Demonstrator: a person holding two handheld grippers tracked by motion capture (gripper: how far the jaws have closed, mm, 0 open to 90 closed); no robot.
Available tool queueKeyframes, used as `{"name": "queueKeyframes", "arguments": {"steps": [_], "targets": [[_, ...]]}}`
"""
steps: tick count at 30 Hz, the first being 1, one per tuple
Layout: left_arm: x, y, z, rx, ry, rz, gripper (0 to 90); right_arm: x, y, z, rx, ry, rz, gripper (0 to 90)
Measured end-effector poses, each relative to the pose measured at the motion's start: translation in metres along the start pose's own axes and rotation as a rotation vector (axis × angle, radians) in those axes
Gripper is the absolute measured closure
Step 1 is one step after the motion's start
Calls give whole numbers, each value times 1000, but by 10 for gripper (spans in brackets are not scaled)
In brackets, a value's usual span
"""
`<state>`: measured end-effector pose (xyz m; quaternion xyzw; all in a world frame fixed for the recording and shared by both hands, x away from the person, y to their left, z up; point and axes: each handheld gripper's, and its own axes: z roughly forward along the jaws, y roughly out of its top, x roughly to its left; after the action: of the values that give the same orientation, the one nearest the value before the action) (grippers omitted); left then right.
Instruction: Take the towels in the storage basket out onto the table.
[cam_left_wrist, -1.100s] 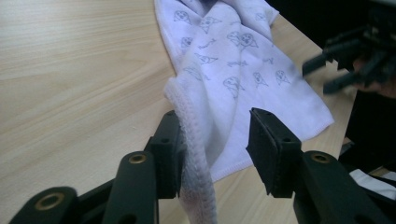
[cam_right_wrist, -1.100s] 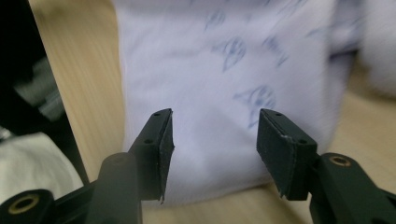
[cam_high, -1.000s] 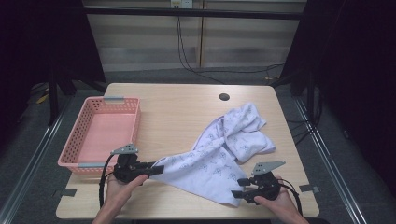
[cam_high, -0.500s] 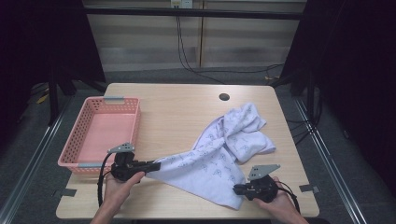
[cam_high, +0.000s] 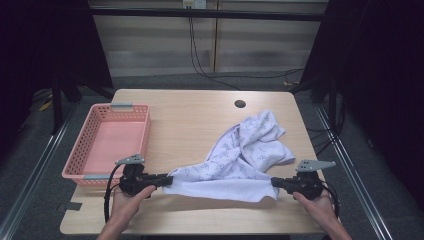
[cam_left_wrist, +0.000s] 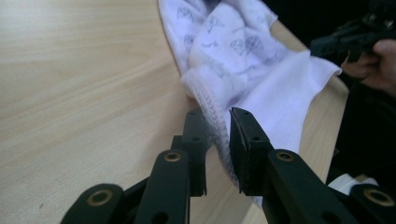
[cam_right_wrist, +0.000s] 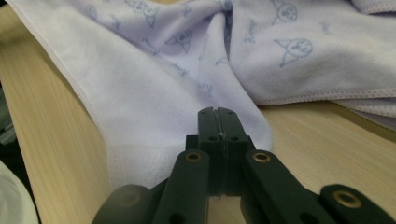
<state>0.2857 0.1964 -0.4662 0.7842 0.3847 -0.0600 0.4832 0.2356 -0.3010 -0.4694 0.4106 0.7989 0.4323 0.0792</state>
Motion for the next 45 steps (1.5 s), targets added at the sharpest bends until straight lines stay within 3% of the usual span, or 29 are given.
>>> {"name": "queueKeyframes", "arguments": {"steps": [2, 4, 8, 9, 10, 12, 13, 14, 15, 17, 18, 20, 21, 23, 25, 27, 28, 29, 30, 32, 34, 35, 39, 44, 45], "targets": [[1, -1, 5, 26, 8, -11, 749, -2, 0, 1, 12, 5, -4, 896], [0, -2, 4, 38, 33, -5, 627, -3, -5, 9, 82, 4, -35, 876], [0, -4, -8, -21, 54, 8, 573, 0, -10, 6, 72, 37, -17, 702], [0, -4, -8, -21, 54, 8, 572, 0, -10, 6, 72, 37, -17, 702], [-1, -4, -10, -22, 29, 31, 586, 6, -12, 5, 63, 61, -17, 611], [-3, -5, -3, 20, 53, 58, 590, 12, -13, 6, 74, 84, -30, 573], [-3, -5, -3, 20, 53, 58, 589, 15, -14, 8, 85, 83, -42, 533], [0, -8, 7, 71, 71, 89, 580, 18, -16, 10, 107, 73, -51, 501], [2, -10, 11, 89, 63, 85, 563, 19, -17, 12, 118, 70, -63, 496], [9, -12, 15, 95, 84, 73, 515, 19, -17, 15, 141, 54, -73, 448], [15, -14, 15, 91, 67, 49, 502, 18, -18, 17, 144, 40, -75, 418], [17, -14, 16, 95, 77, 52, 499, 16, -17, 20, 154, 14, -74, 379], [18, -15, 18, 101, 96, 64, 499, 16, -17, 20, 154, 14, -74, 379], [16, -16, 23, 128, 60, 74, 498, 13, -16, 22, 149, 14, -68, 380], [11, -17, 28, 173, 63, 100, 537, 15, -18, 25, 175, 13, -75, 419], [7, -19, 30, 179, 46, 109, 581, 19, -18, 25, 176, 17, -94, 531], [5, -20, 31, 197, 39, 126, 636, 19, -18, 25, 176, 21, -93, 599], [5, -20, 31, 197, 39, 126, 735, 19, -18, 25, 176, 21, -93, 599], [0, -22, 33, 200, 26, 133, 793, 20, -18, 26, 180, 32, -99, 716], [-3, -20, 30, 177, -40, 120, 845, 21, -18, 27, 194, 66, -86, 845], [-6, -16, 23, 111, -72, 99, 855, 22, -16, 25, 185, 94, -61, 873], [-7, -12, 16, 60, -89, 86, 859, 19, -14, 21, 147, 116, -30, 877], [-6, 1, 2, -44, -135, 50, 866, 9, 1, -2, 3, 160, 33, 884], [-14, 33, -16, -166, -175, 41, 866, 1, 32, -29, -145, 144, 43, 885], [-14, 33, -16, -166, -175, 41, 866, 1, 32, -29, -145, 144, 43, 885]]}}
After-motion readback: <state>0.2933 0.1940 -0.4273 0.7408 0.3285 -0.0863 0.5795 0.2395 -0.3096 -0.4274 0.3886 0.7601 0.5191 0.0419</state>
